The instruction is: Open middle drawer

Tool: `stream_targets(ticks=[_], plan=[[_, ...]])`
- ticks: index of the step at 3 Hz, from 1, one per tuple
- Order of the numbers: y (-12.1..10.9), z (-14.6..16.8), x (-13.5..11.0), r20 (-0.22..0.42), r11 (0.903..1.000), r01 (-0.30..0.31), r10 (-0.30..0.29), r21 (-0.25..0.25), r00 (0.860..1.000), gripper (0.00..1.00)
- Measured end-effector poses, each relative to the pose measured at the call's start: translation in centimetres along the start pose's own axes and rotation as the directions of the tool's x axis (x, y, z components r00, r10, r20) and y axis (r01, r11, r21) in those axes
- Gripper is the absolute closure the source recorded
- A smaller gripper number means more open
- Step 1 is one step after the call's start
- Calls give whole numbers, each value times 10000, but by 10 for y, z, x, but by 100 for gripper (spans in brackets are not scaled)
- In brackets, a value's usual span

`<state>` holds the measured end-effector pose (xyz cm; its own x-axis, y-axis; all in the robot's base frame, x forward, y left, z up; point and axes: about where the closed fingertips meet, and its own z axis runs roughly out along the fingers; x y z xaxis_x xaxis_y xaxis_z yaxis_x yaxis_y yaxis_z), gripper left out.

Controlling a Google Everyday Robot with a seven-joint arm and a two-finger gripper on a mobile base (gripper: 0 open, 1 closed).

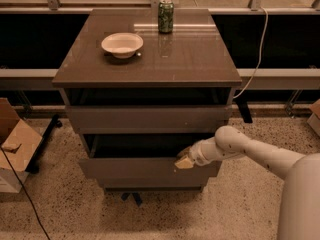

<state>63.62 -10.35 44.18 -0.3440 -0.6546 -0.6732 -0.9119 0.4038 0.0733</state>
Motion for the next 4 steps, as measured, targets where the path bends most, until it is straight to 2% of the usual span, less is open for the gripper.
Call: stream_targets(ticks=[1, 3, 4], plan=[[22, -14, 3, -367, 10000, -67, 64, -65, 9993, 82], [23, -12, 4, -374, 9999, -66, 62, -100, 9993, 35], [28, -7, 12, -671, 9998, -76, 64, -177, 9977, 12]])
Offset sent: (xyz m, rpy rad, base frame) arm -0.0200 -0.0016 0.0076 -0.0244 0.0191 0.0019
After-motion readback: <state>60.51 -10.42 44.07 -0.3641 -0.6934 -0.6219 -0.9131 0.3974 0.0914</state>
